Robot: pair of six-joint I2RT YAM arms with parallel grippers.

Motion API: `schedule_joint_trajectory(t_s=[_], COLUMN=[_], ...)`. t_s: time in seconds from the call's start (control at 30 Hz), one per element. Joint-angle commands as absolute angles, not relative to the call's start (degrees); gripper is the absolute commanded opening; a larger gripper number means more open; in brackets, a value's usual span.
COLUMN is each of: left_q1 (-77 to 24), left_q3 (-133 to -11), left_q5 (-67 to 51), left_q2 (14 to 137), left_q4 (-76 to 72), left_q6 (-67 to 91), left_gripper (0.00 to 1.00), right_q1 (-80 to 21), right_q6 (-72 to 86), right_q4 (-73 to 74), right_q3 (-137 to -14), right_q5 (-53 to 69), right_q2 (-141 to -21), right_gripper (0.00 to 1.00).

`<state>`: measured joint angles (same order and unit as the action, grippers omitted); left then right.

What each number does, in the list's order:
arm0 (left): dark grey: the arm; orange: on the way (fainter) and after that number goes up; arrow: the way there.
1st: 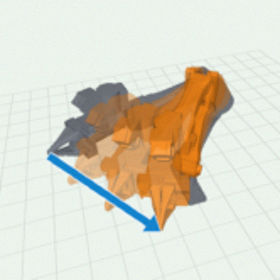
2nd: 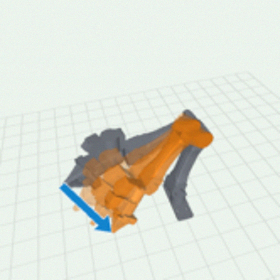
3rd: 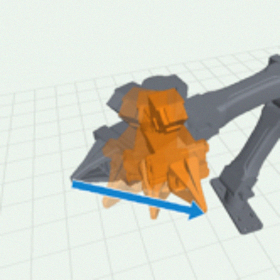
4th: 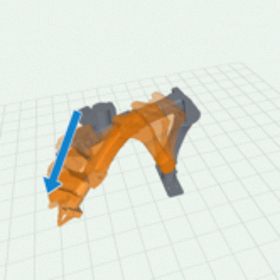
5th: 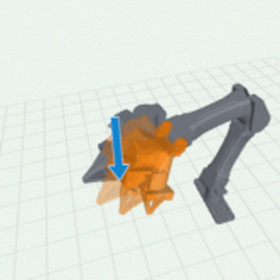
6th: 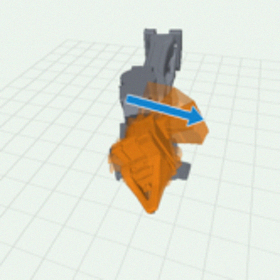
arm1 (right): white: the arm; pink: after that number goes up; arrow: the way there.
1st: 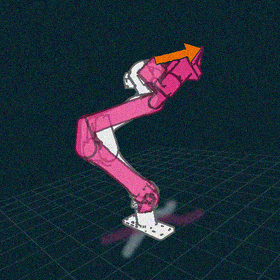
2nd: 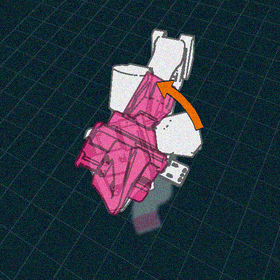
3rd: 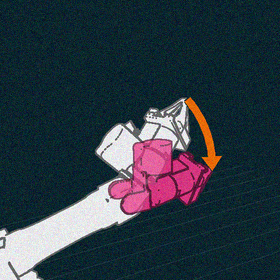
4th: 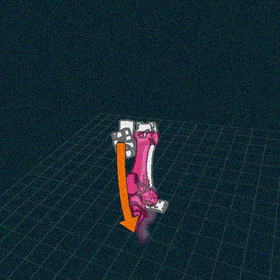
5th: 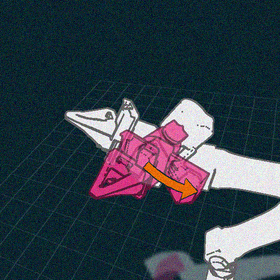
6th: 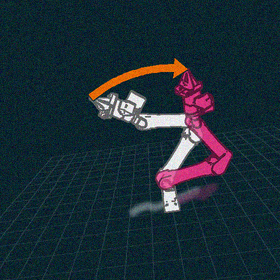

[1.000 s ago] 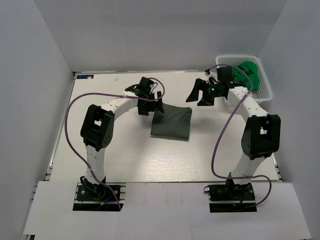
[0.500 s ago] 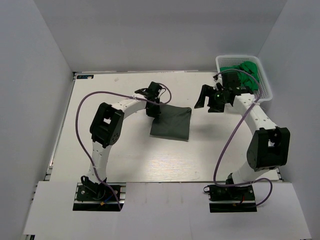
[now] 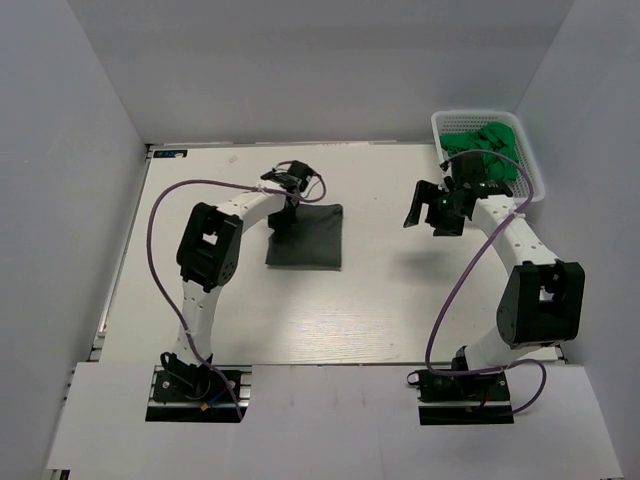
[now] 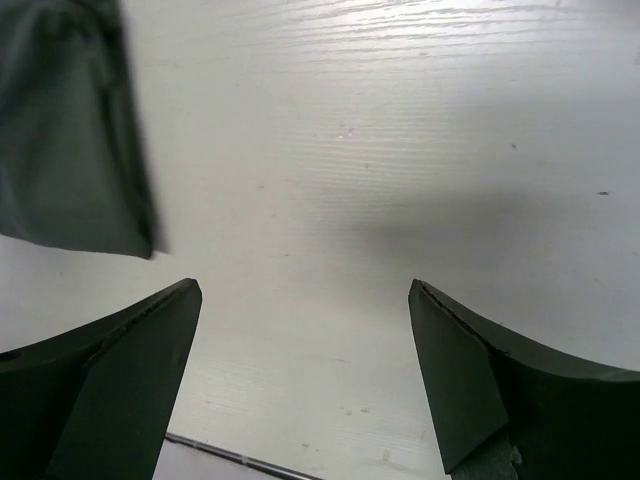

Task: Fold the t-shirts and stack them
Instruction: Put the neatly folded tshirt into the corner of the board with the left arm

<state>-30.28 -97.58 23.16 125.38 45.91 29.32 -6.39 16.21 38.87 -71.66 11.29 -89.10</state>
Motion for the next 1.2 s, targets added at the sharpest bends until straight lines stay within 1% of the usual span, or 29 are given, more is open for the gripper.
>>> schedule_joint_trajectory(t_s=[0.0,0.07,0.17,0.3,0.53,0.6,0.73,1.0,1.17], left_q1=[-23.93,-21.90,-17.33,-11.88,-5.63,-3.26,1.22,8.08,10.45], left_q3=[-99.14,-98.61,-100.72,-104.49,-116.87,-121.43,-129.80,-132.45,-134.03], left_q5=[31.90,34.45,34.45,33.67,35.68,38.57,36.75,34.72,30.77], left_q2=[123.93,123.32,123.83,125.76,134.20,137.35,142.19,144.22,145.46], left_q4=[49.84,49.31,48.78,42.55,40.87,40.87,42.71,36.39,33.49], left_q6=[26.64,24.45,21.90,16.02,7.30,7.29,6.77,3.96,2.55], left_gripper=[0.00,0.00,0.00,0.00,0.00,0.00,0.00,0.00,0.00], right_q1=[-5.63,-5.19,-4.84,-4.13,-3.08,-2.72,-1.59,-0.70,-0.79], right_q6=[15.82,15.91,16.87,16.96,18.19,18.19,18.37,18.90,19.42], right_q4=[38.59,38.23,37.71,38.58,39.37,39.46,39.46,40.08,40.43], right_q3=[-71.02,-71.10,-71.89,-75.75,-80.94,-82.26,-83.84,-86.13,-86.92], right_q5=[7.65,8.26,8.53,6.24,5.54,4.75,3.52,4.66,6.06], right_q2=[-86.22,-86.13,-86.84,-88.67,-91.05,-91.06,-91.49,-93.34,-94.30], right_gripper=[0.90,0.90,0.90,0.90,0.90,0.90,0.90,0.90,0.90])
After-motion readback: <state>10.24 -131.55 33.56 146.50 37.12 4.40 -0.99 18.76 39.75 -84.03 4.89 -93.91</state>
